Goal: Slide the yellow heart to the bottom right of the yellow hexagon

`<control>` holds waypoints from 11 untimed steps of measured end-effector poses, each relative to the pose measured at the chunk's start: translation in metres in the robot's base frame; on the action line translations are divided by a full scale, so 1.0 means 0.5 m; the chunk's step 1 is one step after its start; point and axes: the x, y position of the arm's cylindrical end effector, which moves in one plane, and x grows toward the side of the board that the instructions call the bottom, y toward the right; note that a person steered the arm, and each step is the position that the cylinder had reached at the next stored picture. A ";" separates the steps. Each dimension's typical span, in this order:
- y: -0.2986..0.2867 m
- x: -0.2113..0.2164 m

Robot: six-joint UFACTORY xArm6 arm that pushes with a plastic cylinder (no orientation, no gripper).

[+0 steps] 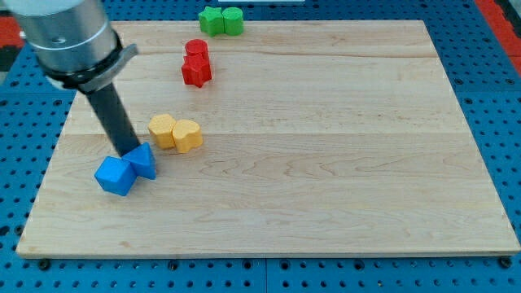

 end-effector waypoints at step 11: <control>0.089 -0.091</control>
